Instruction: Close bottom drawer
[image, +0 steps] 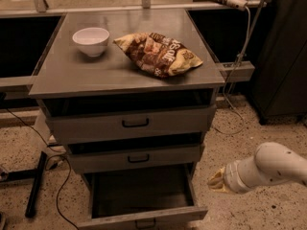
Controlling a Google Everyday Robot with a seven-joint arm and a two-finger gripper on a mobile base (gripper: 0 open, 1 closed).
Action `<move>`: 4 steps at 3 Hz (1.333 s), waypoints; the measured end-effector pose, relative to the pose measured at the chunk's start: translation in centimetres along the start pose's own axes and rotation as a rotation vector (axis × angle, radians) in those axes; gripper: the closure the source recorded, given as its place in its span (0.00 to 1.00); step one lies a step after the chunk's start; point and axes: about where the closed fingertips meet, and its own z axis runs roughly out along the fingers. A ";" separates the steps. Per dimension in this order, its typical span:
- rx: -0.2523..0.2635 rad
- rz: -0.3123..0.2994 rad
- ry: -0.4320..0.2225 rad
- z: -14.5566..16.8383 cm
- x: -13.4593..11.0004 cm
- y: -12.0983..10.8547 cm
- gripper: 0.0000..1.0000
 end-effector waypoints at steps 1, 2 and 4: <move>0.022 -0.009 -0.010 5.0 1.9 0.7 1.00; 0.031 -0.017 -0.028 9.5 4.6 1.3 1.00; -0.011 0.021 -0.068 14.6 7.1 2.1 1.00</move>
Offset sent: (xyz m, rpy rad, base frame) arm 0.0098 -0.0046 -0.1735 0.0473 -0.0548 0.0129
